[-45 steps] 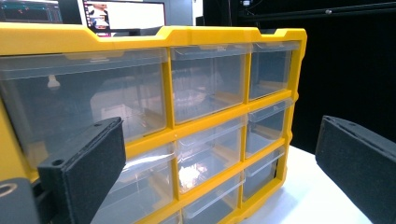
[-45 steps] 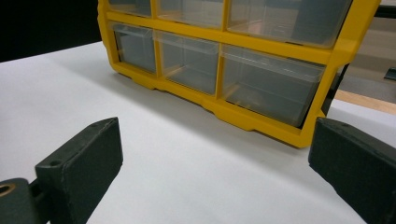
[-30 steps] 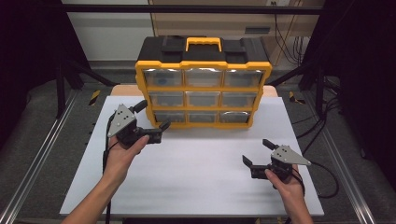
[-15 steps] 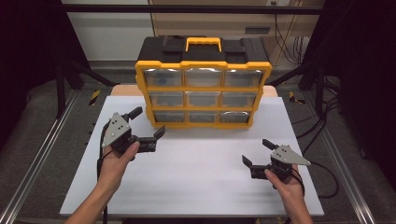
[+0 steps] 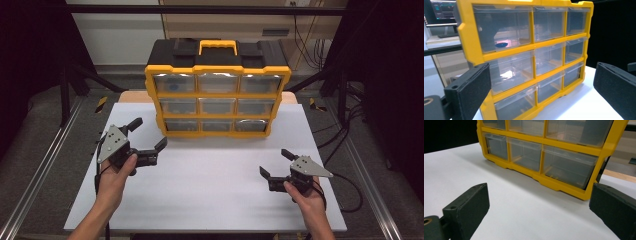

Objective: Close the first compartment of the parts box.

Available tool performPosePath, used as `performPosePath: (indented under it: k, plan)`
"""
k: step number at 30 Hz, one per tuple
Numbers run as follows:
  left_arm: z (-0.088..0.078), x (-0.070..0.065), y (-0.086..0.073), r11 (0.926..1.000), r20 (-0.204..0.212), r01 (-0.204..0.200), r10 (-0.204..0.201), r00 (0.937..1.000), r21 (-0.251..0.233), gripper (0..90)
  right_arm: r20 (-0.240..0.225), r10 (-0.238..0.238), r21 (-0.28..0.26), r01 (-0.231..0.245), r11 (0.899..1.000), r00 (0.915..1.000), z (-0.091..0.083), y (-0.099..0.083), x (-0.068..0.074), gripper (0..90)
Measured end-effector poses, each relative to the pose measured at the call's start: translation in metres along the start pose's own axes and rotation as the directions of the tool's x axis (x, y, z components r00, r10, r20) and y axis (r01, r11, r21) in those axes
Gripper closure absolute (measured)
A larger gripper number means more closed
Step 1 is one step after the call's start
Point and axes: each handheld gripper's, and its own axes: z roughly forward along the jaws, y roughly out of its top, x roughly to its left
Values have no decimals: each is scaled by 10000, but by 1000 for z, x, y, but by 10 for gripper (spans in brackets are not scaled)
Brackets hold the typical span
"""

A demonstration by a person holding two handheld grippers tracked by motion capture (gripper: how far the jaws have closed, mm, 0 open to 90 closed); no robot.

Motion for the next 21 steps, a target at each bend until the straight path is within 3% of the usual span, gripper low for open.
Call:
performPosePath:
  k: [12,21]
  plan:
    - [-15,13,-7,10000,-300,12,-10,9995,64,12,67,-62,-212,64,9998,10000,-3,2,-2,30]
    - [-27,23,-21,9998,-511,29,-20,9987,192,14,217,-73,-424,82,9991,9997,-9,6,-5,30]
